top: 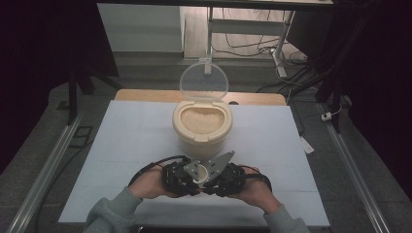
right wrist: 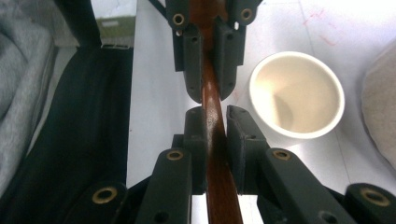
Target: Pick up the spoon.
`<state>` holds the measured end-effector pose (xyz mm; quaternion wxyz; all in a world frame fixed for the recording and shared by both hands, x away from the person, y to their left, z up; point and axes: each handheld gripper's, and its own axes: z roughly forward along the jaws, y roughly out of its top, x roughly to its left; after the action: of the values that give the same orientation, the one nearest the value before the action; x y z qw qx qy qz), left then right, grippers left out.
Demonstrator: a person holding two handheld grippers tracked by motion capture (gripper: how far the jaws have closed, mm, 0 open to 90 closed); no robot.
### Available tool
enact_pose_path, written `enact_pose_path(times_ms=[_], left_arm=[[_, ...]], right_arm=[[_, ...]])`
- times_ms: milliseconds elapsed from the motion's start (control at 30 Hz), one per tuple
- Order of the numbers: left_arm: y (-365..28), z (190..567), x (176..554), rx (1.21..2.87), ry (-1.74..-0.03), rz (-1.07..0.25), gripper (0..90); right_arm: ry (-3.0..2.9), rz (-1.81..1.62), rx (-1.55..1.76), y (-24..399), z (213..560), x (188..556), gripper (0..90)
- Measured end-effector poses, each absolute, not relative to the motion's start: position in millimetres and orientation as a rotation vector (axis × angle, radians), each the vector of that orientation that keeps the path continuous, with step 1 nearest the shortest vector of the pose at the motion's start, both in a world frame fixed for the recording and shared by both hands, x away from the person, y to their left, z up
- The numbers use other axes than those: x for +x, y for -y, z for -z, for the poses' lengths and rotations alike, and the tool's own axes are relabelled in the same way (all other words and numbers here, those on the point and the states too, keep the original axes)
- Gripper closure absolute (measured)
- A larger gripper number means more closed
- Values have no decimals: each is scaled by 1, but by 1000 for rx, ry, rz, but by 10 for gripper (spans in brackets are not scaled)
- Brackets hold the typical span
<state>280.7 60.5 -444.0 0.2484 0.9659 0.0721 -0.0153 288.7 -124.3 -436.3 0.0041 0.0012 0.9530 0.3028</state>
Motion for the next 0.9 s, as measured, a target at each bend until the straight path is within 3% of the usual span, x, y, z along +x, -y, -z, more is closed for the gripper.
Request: enact_pose_path(times_ms=[133,600,900], left_arm=[[-63,443,283,2616,-226,7,789],[-80,434,289,2473,-400,-164,791],[-88,429,289,2395,-452,-240,791]], right_arm=[[-2950,-1013,76,130,434,293,763],[-2540,-1350,577,172,416,302,461],[-2416,-1409,770,188,422,300,367]])
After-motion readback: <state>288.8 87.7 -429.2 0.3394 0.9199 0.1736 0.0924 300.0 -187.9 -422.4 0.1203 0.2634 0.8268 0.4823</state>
